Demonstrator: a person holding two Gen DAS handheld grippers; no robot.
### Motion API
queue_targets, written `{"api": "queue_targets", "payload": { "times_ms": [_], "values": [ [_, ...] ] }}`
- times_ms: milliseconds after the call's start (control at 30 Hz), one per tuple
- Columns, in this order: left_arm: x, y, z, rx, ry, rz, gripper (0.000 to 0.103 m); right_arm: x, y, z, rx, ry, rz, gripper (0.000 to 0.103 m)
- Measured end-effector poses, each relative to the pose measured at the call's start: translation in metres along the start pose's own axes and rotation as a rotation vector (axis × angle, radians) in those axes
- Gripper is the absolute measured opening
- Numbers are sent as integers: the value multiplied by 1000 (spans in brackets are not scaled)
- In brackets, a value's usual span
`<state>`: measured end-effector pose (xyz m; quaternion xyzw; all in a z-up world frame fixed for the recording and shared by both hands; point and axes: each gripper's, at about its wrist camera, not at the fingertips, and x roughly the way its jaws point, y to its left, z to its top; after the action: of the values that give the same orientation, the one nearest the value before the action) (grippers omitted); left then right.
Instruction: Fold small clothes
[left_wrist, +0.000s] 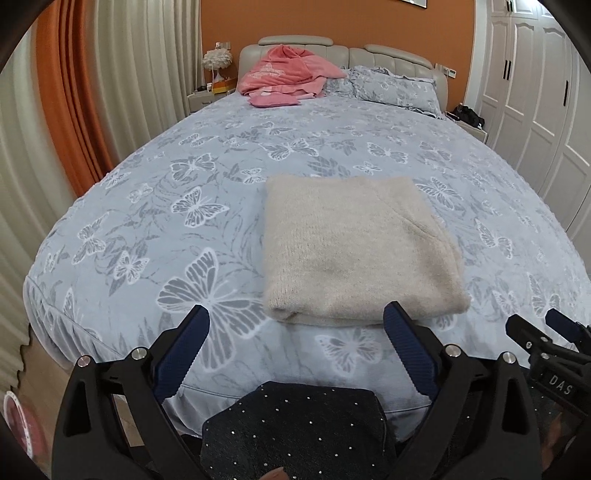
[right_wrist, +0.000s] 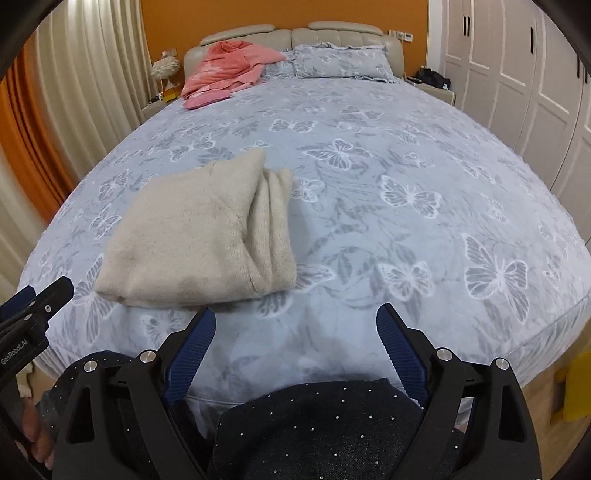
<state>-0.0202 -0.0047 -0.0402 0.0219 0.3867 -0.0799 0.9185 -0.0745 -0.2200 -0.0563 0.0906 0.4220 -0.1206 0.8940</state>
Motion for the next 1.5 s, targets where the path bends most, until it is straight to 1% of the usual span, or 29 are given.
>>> {"api": "queue_targets", "payload": {
  "times_ms": [100, 133, 167, 200, 267, 300, 367, 433, 600, 700, 833, 900, 1000, 1033, 1133, 1267, 1400, 1500],
  "values": [
    [-3, 0, 0, -8, -7, -48, 93, -2, 4, -1, -18, -6, 1, 86],
    [-4, 0, 1, -7, -10, -52, 93, -3, 5, -2, -24, -7, 3, 86],
    [-6, -1, 2, -4, -15, -48, 93, -4, 6, -2, -31, -9, 3, 86],
    [-7, -2, 3, -1, -15, -29, 97, -5, 7, -2, -36, -11, 2, 86],
    [-12, -4, 4, 2, -36, 32, 98, -7, 8, -3, -43, -21, 0, 86],
    [-15, -4, 4, 5, -49, 35, 98, -8, 8, -2, -44, -25, 0, 86],
    [-20, -5, 5, 7, -76, 13, 98, -9, 8, -2, -42, -31, 2, 86],
    [-22, -6, 5, 13, -85, 2, 98, -9, 7, -2, -39, -28, 3, 86],
    [-26, -11, 6, 20, -123, 20, 98, -9, 7, -1, -40, -30, 3, 86],
    [-28, -13, 7, 37, -156, 3, 98, -9, 7, -2, -40, -26, 3, 86],
    [-31, -19, 10, 71, -188, 27, 98, -9, 7, -2, -40, -25, 3, 86],
    [-31, -18, 12, 74, -187, 21, 98, -9, 8, -2, -40, -24, 2, 86],
    [-29, -18, 13, 58, -178, -26, 98, -10, 8, -2, -39, -26, 2, 86],
    [-28, -17, 12, 51, -177, -30, 98, -10, 8, -2, -40, -28, 3, 86],
    [-25, -18, 10, 43, -170, -6, 98, -9, 7, -2, -40, -28, 4, 86],
    [-20, -20, 8, 45, -141, 35, 98, -7, 7, -1, -40, -19, 6, 86],
    [-17, -20, 5, 46, -133, 72, 98, -8, 9, -2, -40, -19, 5, 86],
    [-15, -20, 4, 43, -124, 85, 98, -5, 7, -1, -42, -15, 8, 86]
  ]
}}
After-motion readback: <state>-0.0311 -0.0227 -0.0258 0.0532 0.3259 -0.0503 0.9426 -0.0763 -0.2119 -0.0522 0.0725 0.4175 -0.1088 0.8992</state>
